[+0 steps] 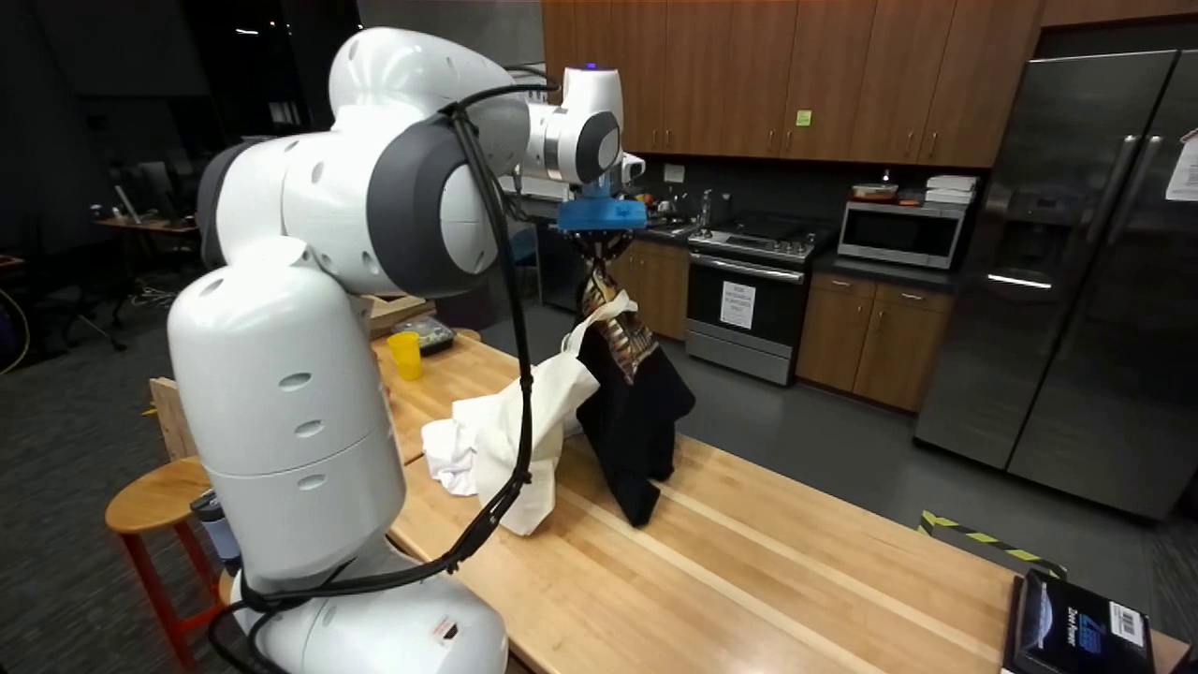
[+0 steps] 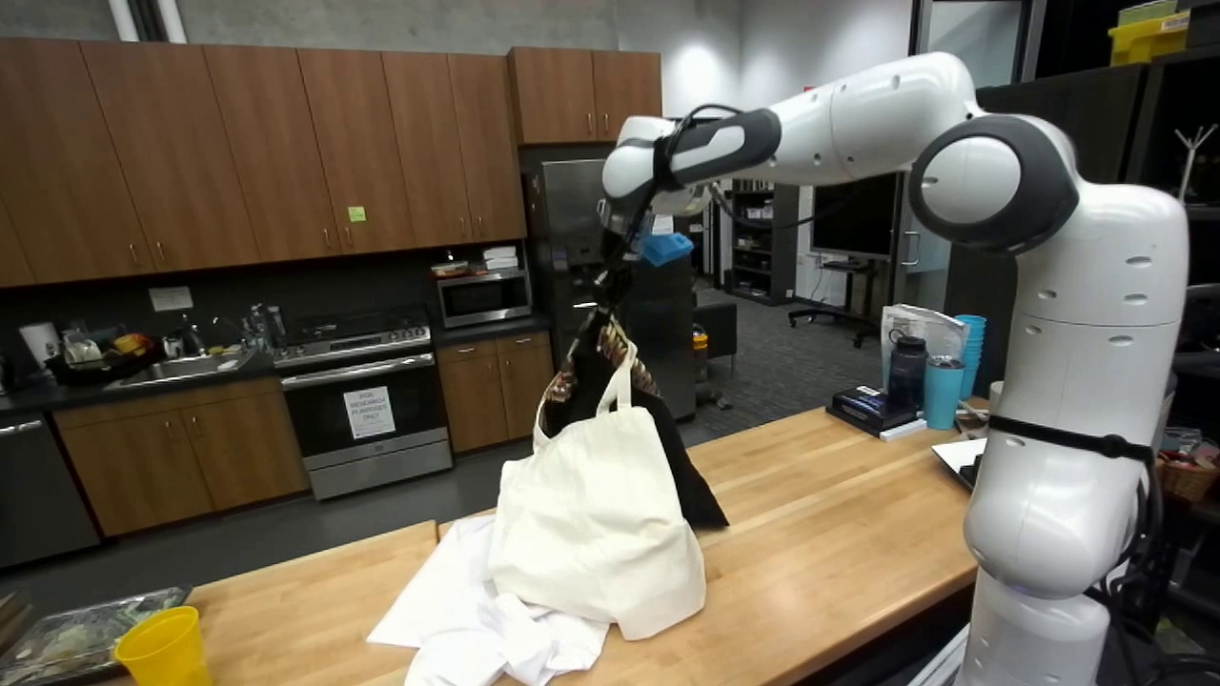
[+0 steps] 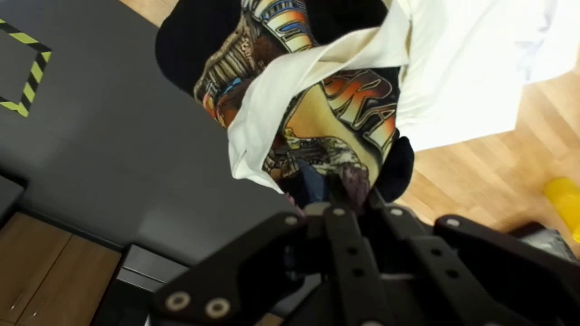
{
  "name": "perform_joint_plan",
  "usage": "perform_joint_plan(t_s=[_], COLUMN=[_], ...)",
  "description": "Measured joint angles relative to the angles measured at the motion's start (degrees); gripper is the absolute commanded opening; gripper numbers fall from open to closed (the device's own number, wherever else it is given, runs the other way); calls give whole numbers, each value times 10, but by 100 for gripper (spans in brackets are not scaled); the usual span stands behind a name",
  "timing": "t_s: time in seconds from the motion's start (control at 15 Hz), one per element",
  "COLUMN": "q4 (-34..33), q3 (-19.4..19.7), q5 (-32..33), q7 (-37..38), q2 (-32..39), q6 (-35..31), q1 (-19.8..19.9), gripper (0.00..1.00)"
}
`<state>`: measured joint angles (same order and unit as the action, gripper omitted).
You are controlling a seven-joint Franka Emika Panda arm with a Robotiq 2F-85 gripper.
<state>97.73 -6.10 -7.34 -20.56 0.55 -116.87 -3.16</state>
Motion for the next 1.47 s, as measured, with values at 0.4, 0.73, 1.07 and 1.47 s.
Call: perform_joint_plan(t_s=[0.4, 0.73, 1.07, 1.47], q4=[-103, -158, -160, -96], q3=[49, 103, 149, 163], q5=[-129, -187, -185, -12], q7=[-14, 0, -1, -4], q2=[-53, -61, -63, -96], q6=[149, 208, 210, 209], q1=[16, 43, 82, 112], gripper=[2, 2, 2, 2])
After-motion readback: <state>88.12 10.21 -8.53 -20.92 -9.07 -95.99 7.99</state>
